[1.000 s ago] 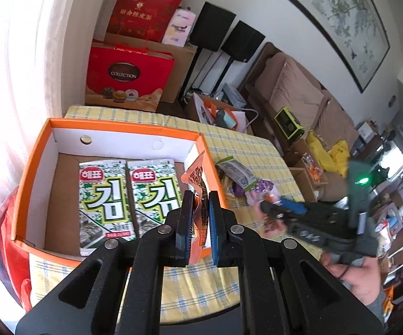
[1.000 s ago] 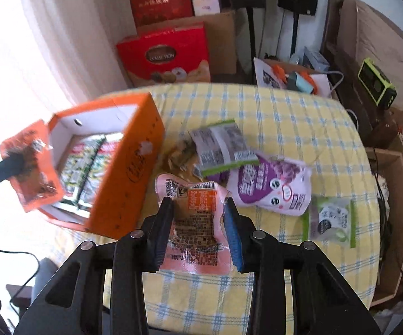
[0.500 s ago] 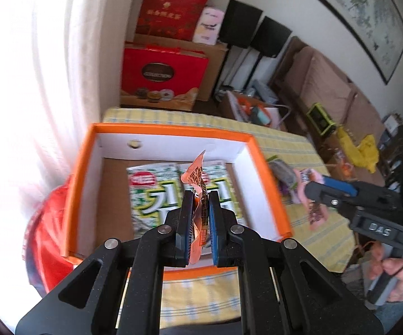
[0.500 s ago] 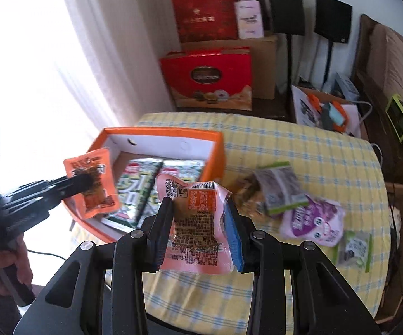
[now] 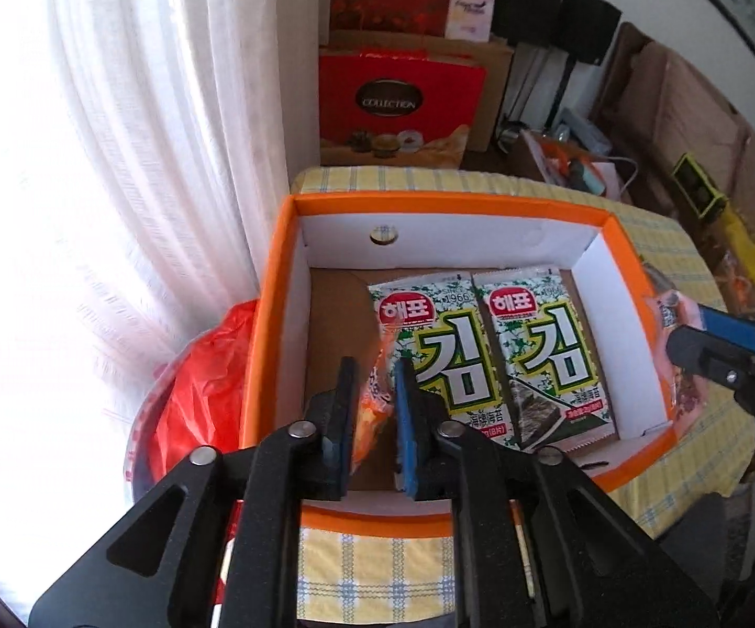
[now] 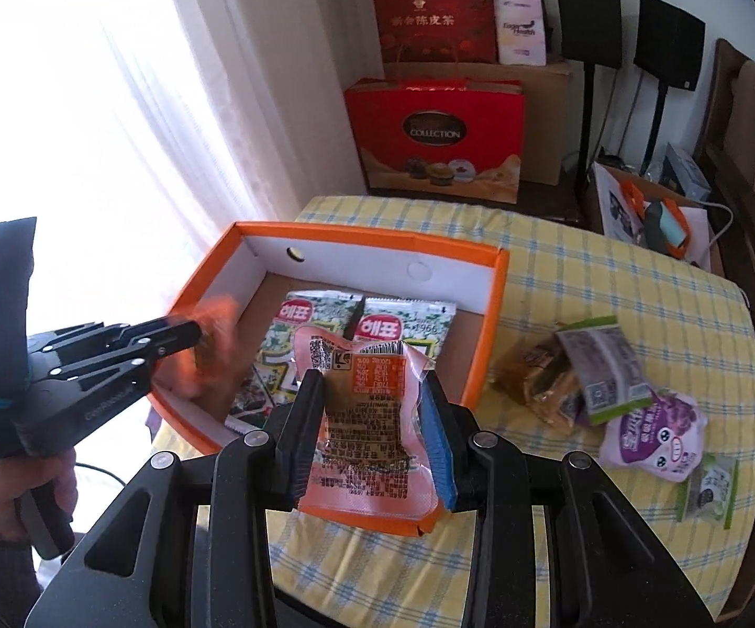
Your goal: Organize objects
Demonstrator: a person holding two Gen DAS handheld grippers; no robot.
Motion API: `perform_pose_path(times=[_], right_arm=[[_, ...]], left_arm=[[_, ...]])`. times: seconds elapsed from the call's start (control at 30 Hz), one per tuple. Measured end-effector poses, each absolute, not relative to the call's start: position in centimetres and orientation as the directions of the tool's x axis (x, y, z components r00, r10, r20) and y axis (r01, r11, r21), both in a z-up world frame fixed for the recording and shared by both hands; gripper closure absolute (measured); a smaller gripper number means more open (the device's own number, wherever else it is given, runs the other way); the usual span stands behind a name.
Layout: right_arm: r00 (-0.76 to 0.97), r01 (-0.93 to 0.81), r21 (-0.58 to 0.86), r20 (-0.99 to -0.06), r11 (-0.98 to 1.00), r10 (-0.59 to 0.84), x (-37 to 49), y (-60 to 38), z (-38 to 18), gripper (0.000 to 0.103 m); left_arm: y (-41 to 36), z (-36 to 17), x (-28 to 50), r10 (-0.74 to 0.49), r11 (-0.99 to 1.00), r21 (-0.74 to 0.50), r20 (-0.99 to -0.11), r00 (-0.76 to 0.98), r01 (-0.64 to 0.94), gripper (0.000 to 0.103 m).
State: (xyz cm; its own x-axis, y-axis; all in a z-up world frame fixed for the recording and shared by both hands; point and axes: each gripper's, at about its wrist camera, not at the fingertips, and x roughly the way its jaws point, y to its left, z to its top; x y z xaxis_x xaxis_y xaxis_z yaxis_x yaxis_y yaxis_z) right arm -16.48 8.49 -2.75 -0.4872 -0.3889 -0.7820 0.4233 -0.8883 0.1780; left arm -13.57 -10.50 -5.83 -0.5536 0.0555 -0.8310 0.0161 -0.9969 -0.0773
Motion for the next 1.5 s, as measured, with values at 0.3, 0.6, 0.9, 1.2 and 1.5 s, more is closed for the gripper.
perform_pose_path(times=[0.3, 0.6, 0.9, 1.2, 1.5], right_arm=[[-0.483, 0.409, 0.18, -0.789, -0.895, -0.38, -16.6, 9.0, -3.2, 0.066], [-0.491, 0.414, 0.195, -0.774, -0.889, -0.398, -16.5, 9.2, -2.7, 0.066], [-0.486, 0.48, 0.158, -0.771, -0.863, -0.412, -15.2, 7.5, -3.1, 0.066], [-0.468, 0.532, 0.155, -0.766, -0.833, -0.442, -14.4, 5.8, -3.4, 0.066], [-0.452, 0.532, 0.181, -0.765, -0.827, -0.459, -14.6, 5.8, -3.9, 0.066]], left_arm=[[-9.5, -4.6, -13.5, 0.161, -0.984, -0.179, -0.81, -0.564, -0.024, 0.086], [-10.5, -3.1, -13.1, 0.313, -0.933, -0.358, -0.747, -0.586, -0.043, 0.057], [-10.2, -3.4, -14.3, 0.536, -0.81, -0.579, -0.662, -0.524, -0.096, 0.057], [-9.5, -4.9, -15.3, 0.636, -0.734, -0.669, -0.62, -0.459, -0.113, 0.06], [-9.8, -5.1, -15.2, 0.633, -0.738, -0.665, -0.625, -0.457, -0.111, 0.091]])
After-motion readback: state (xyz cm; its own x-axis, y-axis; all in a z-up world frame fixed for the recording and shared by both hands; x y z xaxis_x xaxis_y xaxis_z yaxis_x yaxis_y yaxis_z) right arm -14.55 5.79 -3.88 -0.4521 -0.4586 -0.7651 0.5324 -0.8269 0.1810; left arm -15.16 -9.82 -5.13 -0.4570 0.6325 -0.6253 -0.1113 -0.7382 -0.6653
